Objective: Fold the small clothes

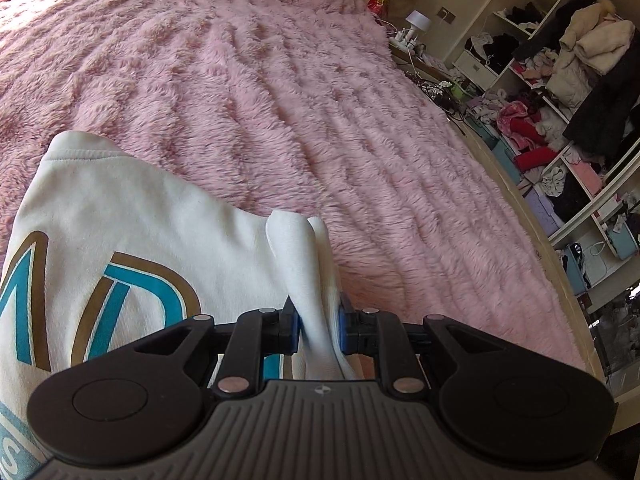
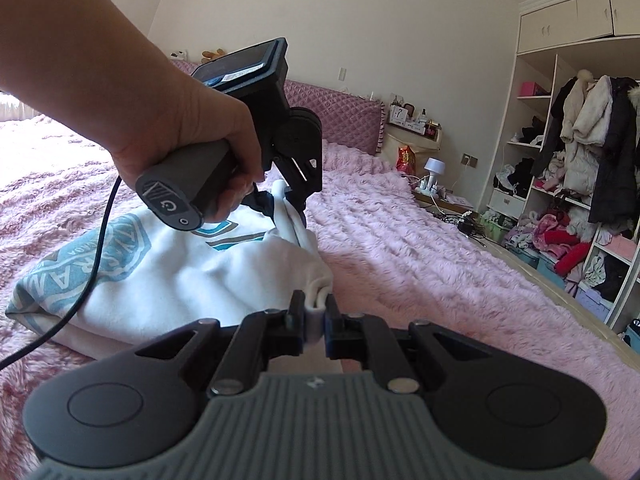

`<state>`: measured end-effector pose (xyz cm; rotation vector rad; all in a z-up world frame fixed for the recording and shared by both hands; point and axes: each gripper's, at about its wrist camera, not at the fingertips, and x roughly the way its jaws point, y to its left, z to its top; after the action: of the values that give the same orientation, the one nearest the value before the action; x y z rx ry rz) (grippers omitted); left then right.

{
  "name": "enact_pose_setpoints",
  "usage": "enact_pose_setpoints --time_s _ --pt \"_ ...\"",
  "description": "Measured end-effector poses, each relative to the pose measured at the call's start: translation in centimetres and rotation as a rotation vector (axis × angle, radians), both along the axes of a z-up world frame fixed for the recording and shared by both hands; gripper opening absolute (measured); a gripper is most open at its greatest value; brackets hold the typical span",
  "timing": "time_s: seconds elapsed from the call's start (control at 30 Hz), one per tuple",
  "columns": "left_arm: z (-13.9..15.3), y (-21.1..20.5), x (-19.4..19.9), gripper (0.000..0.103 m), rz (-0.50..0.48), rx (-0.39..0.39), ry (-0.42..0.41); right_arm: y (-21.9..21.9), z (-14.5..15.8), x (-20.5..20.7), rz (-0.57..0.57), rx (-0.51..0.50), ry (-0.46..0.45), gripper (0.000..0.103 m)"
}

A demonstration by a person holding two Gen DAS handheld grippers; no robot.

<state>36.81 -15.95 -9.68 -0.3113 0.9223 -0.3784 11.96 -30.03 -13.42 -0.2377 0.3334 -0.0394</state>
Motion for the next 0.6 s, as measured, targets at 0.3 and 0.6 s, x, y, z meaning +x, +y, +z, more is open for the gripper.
enact_pose_setpoints --time_s 0.3,0.6 --pt "-0.2 -2.5 0.0 0.019 -0.027 0.065 -0.015 0.1 -0.4 -0.2 -0.038 0.034 0.034 0.001" --pt "-1.1 -3.6 -0.9 0.042 -0.097 0.082 -0.084 0.1 -2.8 0.5 -0.057 0.081 0.12 0.002"
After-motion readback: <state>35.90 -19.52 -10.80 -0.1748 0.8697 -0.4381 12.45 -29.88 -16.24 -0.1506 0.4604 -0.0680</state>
